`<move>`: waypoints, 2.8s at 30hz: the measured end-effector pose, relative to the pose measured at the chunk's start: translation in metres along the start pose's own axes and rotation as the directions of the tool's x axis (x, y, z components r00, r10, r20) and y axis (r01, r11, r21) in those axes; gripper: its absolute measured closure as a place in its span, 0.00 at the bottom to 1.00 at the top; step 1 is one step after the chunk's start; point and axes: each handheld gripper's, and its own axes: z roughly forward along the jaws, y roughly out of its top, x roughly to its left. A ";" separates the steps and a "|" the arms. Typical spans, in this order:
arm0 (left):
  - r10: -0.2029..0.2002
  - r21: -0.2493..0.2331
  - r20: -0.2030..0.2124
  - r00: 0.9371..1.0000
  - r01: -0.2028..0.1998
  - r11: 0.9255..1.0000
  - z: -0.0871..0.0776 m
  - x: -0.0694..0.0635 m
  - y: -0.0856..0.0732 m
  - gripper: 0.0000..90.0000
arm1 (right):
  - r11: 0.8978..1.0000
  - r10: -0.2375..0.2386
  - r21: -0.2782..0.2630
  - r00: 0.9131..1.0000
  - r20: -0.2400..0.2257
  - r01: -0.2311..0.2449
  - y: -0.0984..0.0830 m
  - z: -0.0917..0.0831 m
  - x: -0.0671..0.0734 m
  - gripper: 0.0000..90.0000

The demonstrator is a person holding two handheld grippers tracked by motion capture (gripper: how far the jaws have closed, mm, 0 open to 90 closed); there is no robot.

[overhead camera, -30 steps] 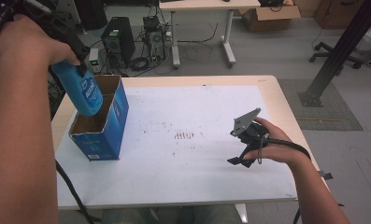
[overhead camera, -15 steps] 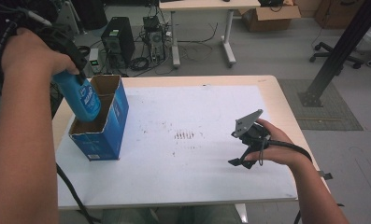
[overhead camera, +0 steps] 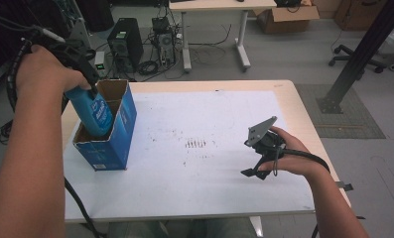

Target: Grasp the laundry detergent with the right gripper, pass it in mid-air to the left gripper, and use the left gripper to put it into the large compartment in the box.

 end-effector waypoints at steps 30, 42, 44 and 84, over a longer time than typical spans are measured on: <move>0.000 0.014 -0.029 1.000 0.000 1.000 0.063 -0.001 0.000 0.42 | 1.000 -0.004 -0.012 1.000 -0.019 0.004 0.003 0.007 0.006 0.03; -0.003 0.024 -0.034 0.999 0.004 1.000 0.093 -0.003 0.004 0.42 | 1.000 -0.005 -0.004 1.000 -0.025 0.005 0.002 0.012 0.004 0.03; -0.005 0.023 -0.033 0.999 0.006 1.000 0.096 -0.003 0.004 0.42 | 1.000 -0.004 -0.002 1.000 -0.026 0.004 0.002 0.012 0.004 0.03; 0.001 0.047 -0.020 1.000 0.000 0.999 0.136 -0.002 0.010 0.42 | 1.000 0.008 0.019 1.000 -0.030 -0.008 -0.003 0.017 0.001 0.03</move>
